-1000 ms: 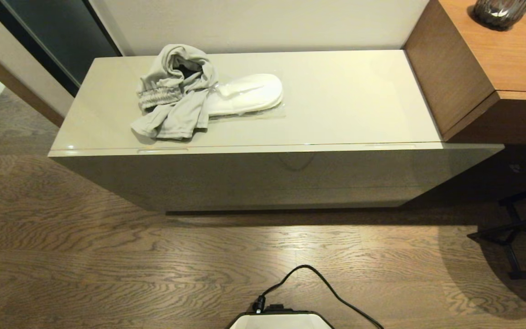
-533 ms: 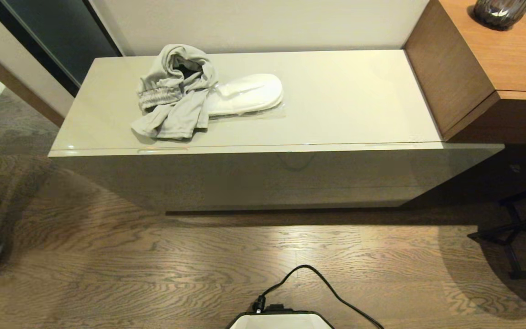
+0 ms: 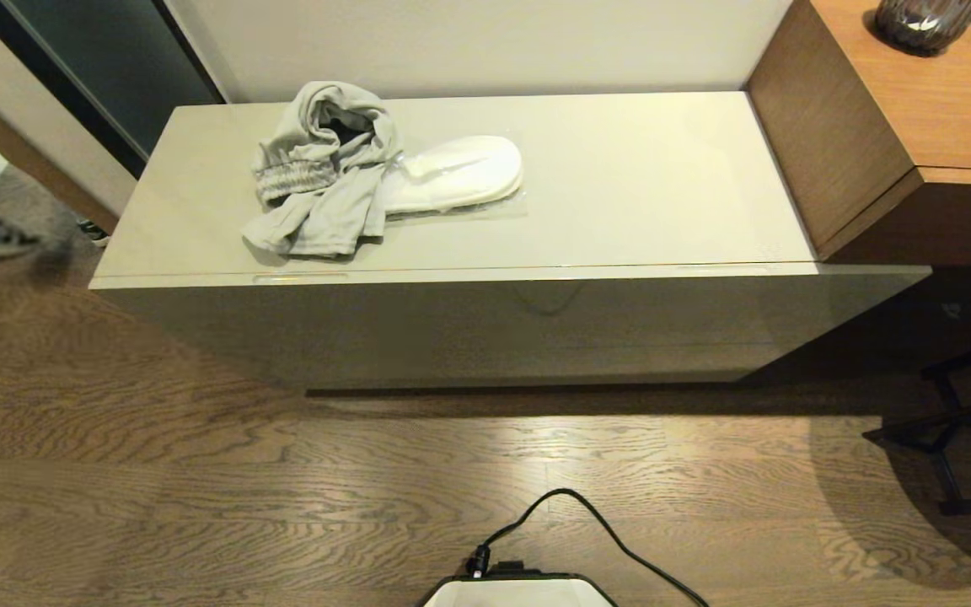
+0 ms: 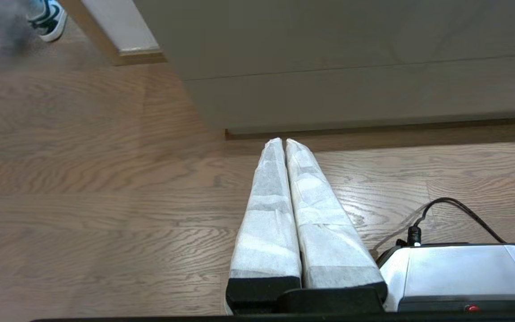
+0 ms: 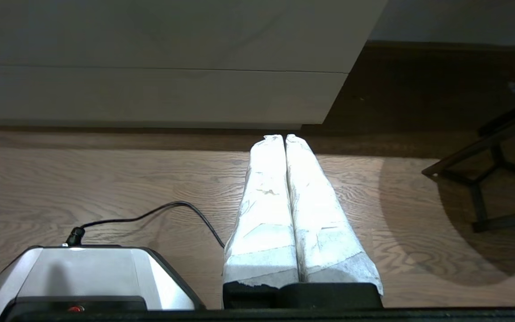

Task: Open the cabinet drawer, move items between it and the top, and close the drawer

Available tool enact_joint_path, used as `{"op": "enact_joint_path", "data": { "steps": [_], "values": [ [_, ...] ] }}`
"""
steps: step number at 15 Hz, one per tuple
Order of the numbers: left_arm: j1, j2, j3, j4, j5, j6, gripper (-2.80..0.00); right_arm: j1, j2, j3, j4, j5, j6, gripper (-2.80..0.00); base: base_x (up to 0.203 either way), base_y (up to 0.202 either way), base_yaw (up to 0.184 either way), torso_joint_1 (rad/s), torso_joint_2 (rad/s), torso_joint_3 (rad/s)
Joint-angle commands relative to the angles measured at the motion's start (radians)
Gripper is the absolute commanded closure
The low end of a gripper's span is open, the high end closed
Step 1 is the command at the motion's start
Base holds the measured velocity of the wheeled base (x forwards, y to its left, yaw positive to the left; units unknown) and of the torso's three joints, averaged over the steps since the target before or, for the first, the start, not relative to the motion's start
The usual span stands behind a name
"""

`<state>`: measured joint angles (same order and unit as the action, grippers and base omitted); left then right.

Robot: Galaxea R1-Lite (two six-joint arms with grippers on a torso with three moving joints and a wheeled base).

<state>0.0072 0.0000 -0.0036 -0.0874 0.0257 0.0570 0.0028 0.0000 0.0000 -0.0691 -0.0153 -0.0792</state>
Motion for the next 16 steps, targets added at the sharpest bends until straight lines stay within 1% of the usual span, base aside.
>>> {"op": "enact_joint_path", "data": {
  "steps": [1, 2, 5, 7, 8, 16],
  "values": [
    [0.0, 0.003, 0.003, 0.025, -0.007, -0.017, 0.0, 0.0, 0.003, 0.002, 0.009, 0.019, 0.002, 0.0, 0.0, 0.0, 0.0, 0.0, 0.0, 0.0],
    [0.0, 0.003, 0.003, 0.097, -0.015, -0.043, 0.0, 0.0, 0.003, 0.002, 0.012, 0.022, 0.002, 0.0, 0.0, 0.0, 0.0, 0.0, 0.0, 0.0],
    [0.0, 0.003, 0.004, 0.098, -0.02, -0.052, 0.0, 0.0, 0.005, 0.002, 0.015, 0.029, -0.001, 0.0, 0.0, 0.0, 0.0, 0.0, 0.0, 0.0],
    [0.0, 0.003, 0.004, 0.098, -0.02, -0.052, 0.0, 0.001, 0.005, 0.0, 0.081, 0.022, 0.052, 0.0, 0.0, 0.0, 0.0, 0.0, 0.0, 0.0],
    [0.0, 0.003, 0.004, 0.098, -0.02, -0.052, 0.0, 0.0, 0.005, 0.0, 0.072, 0.02, 0.062, 0.0, 0.0, 0.0, 0.0, 0.0, 0.0, 0.0],
    [0.0, 0.003, 0.004, 0.098, -0.02, -0.052, 0.0, 0.0, 0.003, 0.002, 0.072, 0.018, 0.073, 0.0, 0.0, 0.0, 0.0, 0.0, 0.0, 0.0]
  ]
}}
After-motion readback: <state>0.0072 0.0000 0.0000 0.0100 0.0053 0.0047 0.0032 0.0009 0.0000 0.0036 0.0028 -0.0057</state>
